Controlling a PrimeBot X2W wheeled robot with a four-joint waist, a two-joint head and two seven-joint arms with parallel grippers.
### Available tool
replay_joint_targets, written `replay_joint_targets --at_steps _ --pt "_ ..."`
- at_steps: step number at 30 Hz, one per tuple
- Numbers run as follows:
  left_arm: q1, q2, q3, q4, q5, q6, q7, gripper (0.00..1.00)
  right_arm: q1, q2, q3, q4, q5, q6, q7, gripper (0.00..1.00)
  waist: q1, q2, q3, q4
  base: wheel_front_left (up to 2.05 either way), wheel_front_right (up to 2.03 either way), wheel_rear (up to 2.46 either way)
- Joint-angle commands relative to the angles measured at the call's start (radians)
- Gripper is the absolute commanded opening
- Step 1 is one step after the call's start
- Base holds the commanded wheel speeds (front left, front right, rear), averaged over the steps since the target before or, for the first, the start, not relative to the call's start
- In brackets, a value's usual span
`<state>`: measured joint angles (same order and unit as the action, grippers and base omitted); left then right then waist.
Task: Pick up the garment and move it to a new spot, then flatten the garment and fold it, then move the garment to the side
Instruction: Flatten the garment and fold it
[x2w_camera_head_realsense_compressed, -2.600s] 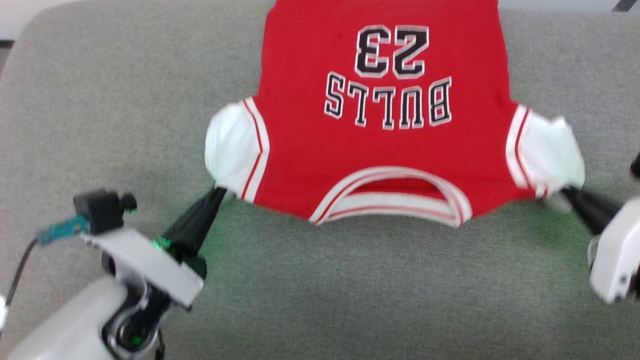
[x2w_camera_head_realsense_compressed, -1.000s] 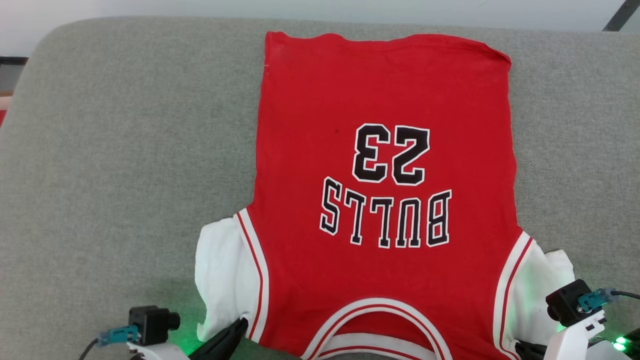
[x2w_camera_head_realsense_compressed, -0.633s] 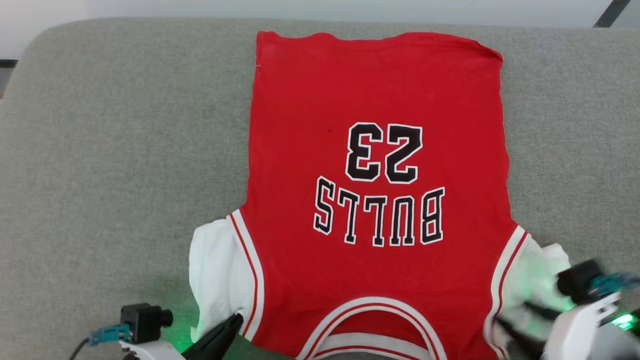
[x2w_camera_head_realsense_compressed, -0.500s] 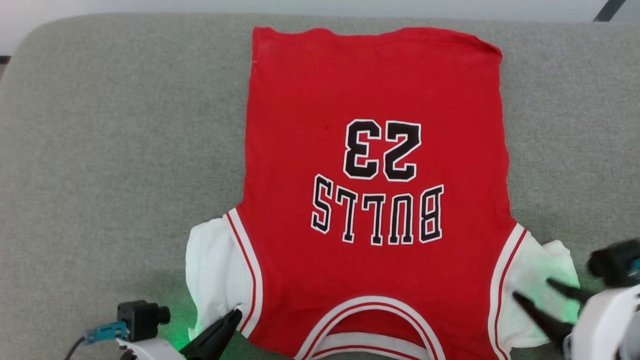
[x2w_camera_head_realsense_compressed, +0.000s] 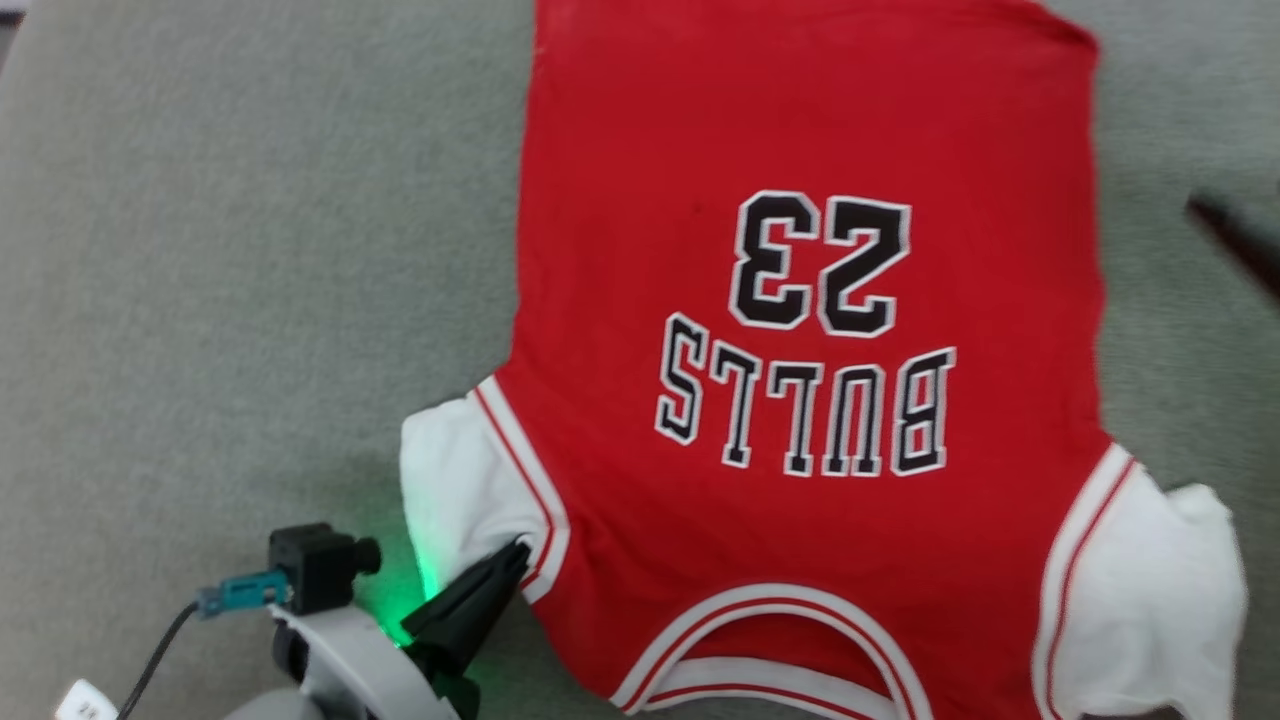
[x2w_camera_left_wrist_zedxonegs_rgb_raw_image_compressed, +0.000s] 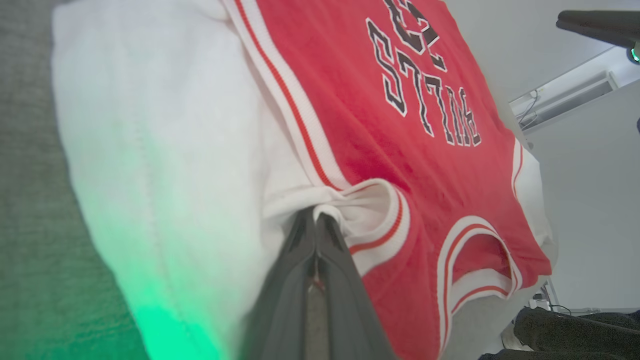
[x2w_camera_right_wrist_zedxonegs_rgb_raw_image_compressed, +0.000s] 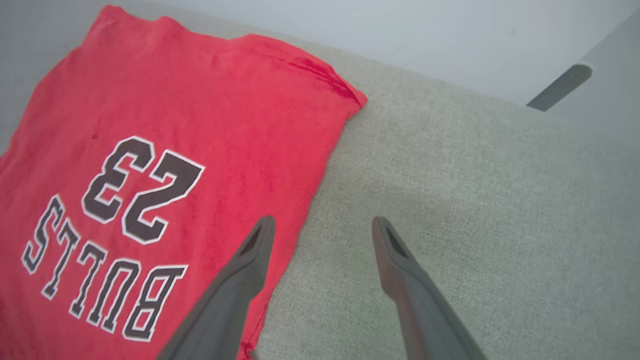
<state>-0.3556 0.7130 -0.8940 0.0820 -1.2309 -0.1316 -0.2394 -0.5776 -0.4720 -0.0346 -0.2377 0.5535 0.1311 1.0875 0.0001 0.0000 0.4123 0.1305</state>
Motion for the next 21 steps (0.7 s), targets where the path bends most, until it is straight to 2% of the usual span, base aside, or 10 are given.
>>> replay_joint_targets --at_steps 1,6,10,16,21 --pt "-0.026 -0.009 -0.011 -0.003 0.010 0.003 -0.002 0.00 -0.095 0.013 0.008 0.090 -0.039 -0.001 0.017 1.00 -0.0001 0.0000 0.057 0.060 0.00 0.00 0.00" --pt "-0.089 -0.025 -0.050 -0.021 0.016 0.003 -0.002 0.00 -0.345 0.025 0.011 0.373 -0.169 -0.001 0.052 1.00 -0.0001 0.0000 0.124 0.131 0.00 0.00 0.00" --pt "-0.124 -0.038 -0.079 -0.022 0.002 0.003 -0.006 0.00 -0.486 0.045 -0.006 0.570 -0.277 -0.001 0.040 1.00 -0.0001 0.0000 0.164 0.171 0.00 0.00 0.00" --pt "-0.160 -0.047 -0.122 -0.005 -0.008 0.005 -0.014 0.00 -0.581 0.073 0.015 0.756 -0.367 -0.001 0.026 1.00 -0.0001 0.0000 0.201 0.205 0.00 0.00 0.00" --pt "-0.172 -0.040 -0.134 0.014 -0.014 0.010 -0.018 0.00 -0.586 0.083 0.034 0.858 -0.404 -0.001 0.035 1.00 -0.0001 0.0000 0.212 0.208 0.00 0.00 0.00"
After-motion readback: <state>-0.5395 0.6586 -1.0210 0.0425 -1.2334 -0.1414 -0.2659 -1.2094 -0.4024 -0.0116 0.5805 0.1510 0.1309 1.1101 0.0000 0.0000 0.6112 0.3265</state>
